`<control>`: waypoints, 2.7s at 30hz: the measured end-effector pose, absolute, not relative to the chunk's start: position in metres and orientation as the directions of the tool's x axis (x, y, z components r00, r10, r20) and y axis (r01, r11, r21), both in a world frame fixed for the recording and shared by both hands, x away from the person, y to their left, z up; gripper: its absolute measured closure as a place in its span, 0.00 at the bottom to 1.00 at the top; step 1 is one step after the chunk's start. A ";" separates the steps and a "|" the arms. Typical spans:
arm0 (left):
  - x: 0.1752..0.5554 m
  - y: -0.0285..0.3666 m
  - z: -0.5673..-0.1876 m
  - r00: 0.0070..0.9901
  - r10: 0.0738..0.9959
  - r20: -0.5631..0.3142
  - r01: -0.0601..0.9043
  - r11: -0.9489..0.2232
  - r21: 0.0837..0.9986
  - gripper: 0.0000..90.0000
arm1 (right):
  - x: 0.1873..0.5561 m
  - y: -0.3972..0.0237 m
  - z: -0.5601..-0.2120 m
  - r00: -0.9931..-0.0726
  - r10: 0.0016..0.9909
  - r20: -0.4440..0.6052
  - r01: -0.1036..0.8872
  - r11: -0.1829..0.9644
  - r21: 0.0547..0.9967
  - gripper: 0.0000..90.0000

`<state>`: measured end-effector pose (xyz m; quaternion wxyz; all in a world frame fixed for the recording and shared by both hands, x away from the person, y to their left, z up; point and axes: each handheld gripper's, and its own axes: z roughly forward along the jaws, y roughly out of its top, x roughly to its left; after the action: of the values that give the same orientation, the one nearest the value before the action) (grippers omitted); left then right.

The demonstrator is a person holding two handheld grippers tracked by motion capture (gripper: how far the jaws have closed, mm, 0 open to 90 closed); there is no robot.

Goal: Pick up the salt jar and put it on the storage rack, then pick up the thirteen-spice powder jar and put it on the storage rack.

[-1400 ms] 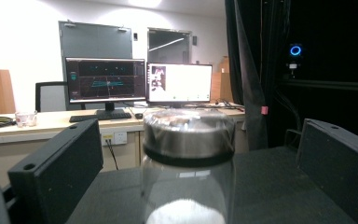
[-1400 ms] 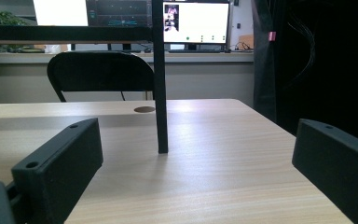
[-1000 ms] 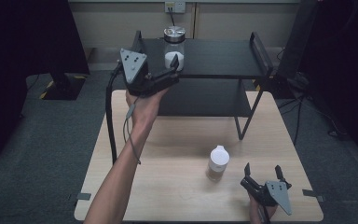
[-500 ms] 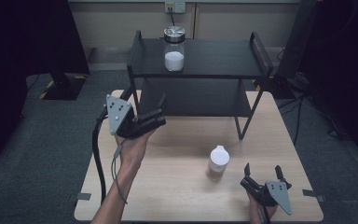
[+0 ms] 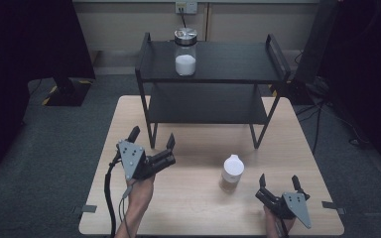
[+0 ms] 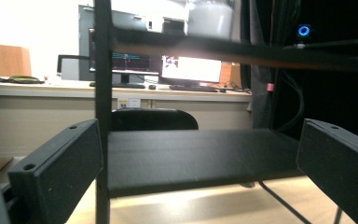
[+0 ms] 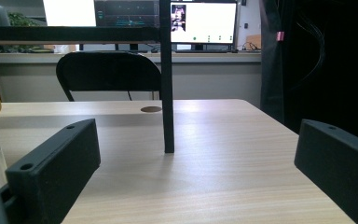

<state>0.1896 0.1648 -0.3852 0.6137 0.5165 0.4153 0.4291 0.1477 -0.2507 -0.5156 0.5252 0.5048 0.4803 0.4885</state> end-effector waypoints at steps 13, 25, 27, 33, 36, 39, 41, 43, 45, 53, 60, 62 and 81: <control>0.171 0.146 -0.461 0.148 0.989 -0.003 -0.037 0.009 0.999 0.00 | 0.148 -0.250 -0.515 0.067 0.998 -0.012 -0.027 0.014 1.000 0.00; 0.163 0.145 -0.489 0.164 0.986 -0.018 0.014 0.016 1.000 0.00 | 0.148 -0.250 -0.515 0.067 0.998 -0.011 -0.027 0.013 1.000 0.00; 0.162 0.145 -0.494 0.151 0.988 -0.010 0.007 0.009 1.000 0.00 | 0.147 -0.250 -0.516 0.067 0.998 -0.010 -0.030 0.012 0.999 0.00; 0.164 0.144 -0.503 0.105 0.994 -0.036 0.030 0.033 0.999 0.00 | 0.148 -0.250 -0.516 0.068 0.998 -0.011 -0.028 0.013 1.000 0.00; 0.165 0.142 -0.510 0.083 0.996 -0.036 0.025 0.034 0.999 0.00 | 0.148 -0.250 -0.515 0.068 0.998 -0.012 -0.027 0.014 1.000 0.00; 0.165 0.142 -0.511 0.086 0.996 -0.033 0.017 0.032 0.999 0.00 | 0.148 -0.250 -0.515 0.068 0.998 -0.012 -0.027 0.014 1.000 0.00; 0.165 0.141 -0.511 0.081 0.996 -0.024 0.014 0.023 1.000 0.00 | 0.148 -0.250 -0.515 0.068 0.998 -0.013 -0.026 0.014 1.000 0.00; 0.165 0.140 -0.513 0.085 0.996 -0.008 0.005 0.008 1.000 0.00 | 0.148 -0.250 -0.515 0.068 0.998 -0.013 -0.027 0.014 1.000 0.00; 0.166 0.139 -0.512 0.083 0.997 -0.009 0.008 0.009 1.000 0.00 | 0.148 -0.250 -0.515 0.067 0.998 -0.013 -0.026 0.014 1.000 0.00; 0.165 0.139 -0.515 0.080 0.997 -0.007 -0.006 0.007 1.000 0.00 | 0.148 -0.250 -0.515 0.067 0.998 -0.012 -0.026 0.014 1.000 0.00; 0.165 0.131 -0.515 0.050 0.999 0.009 -0.007 -0.009 1.000 0.00 | 0.148 -0.249 -0.515 0.070 0.998 -0.012 -0.026 0.014 1.000 0.00; 0.165 0.132 -0.516 0.047 0.999 -0.007 -0.013 0.008 1.000 0.00 | 0.148 -0.249 -0.516 0.069 0.998 -0.012 -0.027 0.014 1.000 0.00; 0.164 0.132 -0.517 0.049 0.999 -0.005 -0.020 0.006 1.000 0.00 | 0.147 -0.250 -0.516 0.065 0.998 -0.013 -0.027 0.014 1.000 0.00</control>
<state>0.1644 0.1317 -0.5172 0.5183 0.5058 0.4840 0.4912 0.1474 -0.2499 -0.5155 0.5261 0.5058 0.4800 0.4869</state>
